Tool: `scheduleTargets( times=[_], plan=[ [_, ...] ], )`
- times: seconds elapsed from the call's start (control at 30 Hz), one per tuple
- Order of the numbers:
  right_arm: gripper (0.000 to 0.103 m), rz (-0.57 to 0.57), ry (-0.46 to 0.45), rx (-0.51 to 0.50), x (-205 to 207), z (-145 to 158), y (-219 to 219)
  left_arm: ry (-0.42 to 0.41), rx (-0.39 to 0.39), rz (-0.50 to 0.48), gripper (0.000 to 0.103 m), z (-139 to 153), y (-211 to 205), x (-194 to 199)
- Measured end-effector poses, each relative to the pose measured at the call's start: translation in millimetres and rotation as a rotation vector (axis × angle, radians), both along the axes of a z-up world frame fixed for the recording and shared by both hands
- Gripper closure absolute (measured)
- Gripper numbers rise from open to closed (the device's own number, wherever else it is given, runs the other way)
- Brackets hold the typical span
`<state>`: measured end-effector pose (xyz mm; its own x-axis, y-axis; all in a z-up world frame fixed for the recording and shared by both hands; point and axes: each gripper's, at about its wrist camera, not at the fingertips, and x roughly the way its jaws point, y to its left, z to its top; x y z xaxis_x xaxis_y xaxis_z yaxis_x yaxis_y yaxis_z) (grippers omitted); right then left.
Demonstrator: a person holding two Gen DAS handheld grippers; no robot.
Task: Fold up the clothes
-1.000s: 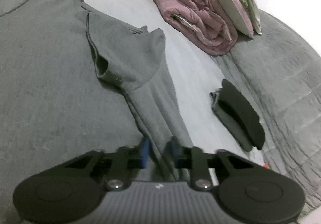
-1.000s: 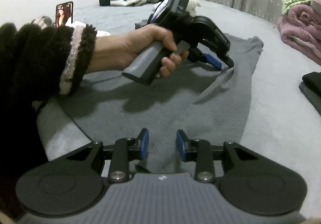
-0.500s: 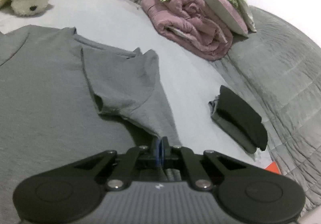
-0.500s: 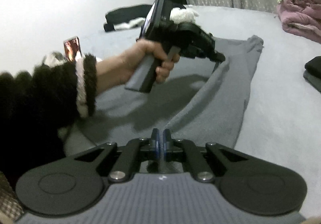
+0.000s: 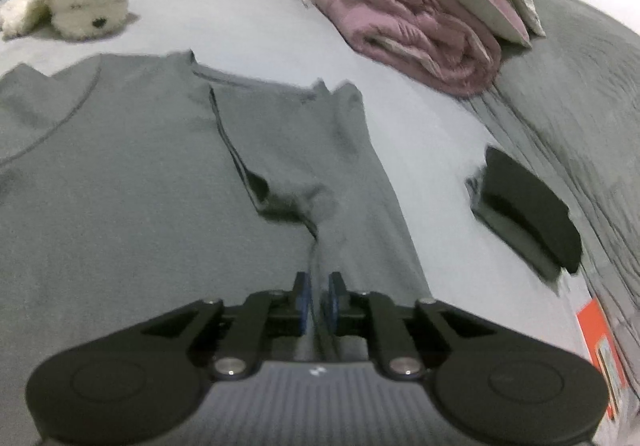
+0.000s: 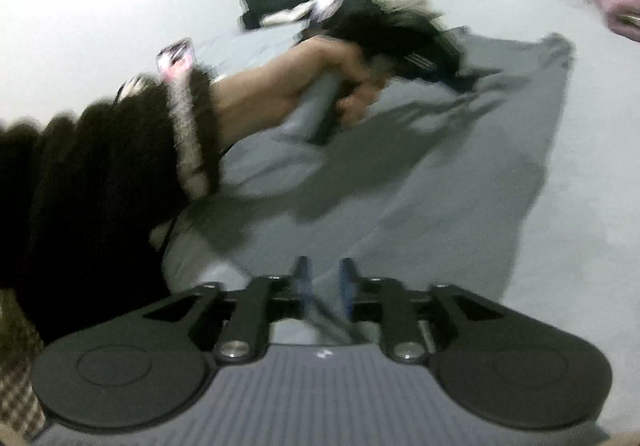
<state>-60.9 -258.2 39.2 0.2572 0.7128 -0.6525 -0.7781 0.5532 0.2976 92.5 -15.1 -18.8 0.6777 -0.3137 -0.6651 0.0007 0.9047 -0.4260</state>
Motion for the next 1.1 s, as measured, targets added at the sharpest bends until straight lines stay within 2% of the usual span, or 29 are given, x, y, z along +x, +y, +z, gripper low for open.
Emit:
scheduleTargets(
  times=[0.03,0.13,0.23,0.37,0.6,0.73,0.8,0.87,0.93,1.1],
  plan=[
    [0.056,-0.034,0.000,0.010,4.8,0.6,-6.0,0.021,-0.004,-0.017,0.086,0.3,-1.6,-2.2],
    [0.056,-0.154,0.045,0.035,23.5,-2.3,-27.6,0.090,-0.004,-0.069,0.081,-1.2,-9.4,-12.5],
    [0.056,-0.264,0.122,0.070,40.3,-10.5,-49.9,0.126,-0.009,-0.109,0.078,-0.8,-17.0,-30.5],
    [0.056,-0.365,0.245,0.109,56.6,-28.3,-71.4,0.189,-0.107,-0.139,0.076,-6.9,-18.2,-57.4],
    [0.056,-0.390,0.477,0.199,63.4,-61.0,-80.2,0.280,-0.290,-0.155,0.076,-27.8,-20.9,-125.2],
    [0.056,-0.396,0.539,0.254,57.4,-66.1,-82.8,0.308,-0.371,-0.151,0.076,-35.7,-24.7,-159.9],
    [0.056,-0.390,0.557,0.268,54.5,-65.9,-85.7,0.307,-0.383,-0.140,0.081,-37.2,-28.2,-171.1],
    [0.056,-0.389,0.536,0.260,49.8,-60.8,-87.2,0.300,-0.373,-0.115,0.092,-35.8,-30.1,-176.3],
    [0.056,-0.375,0.442,0.215,37.8,-51.7,-83.8,0.308,-0.393,-0.092,0.095,-35.7,-28.3,-177.3],
    [0.055,-0.317,0.172,0.069,-2.0,-42.0,-66.1,0.279,-0.525,-0.066,0.096,-39.9,-21.4,-180.6]
  ],
)
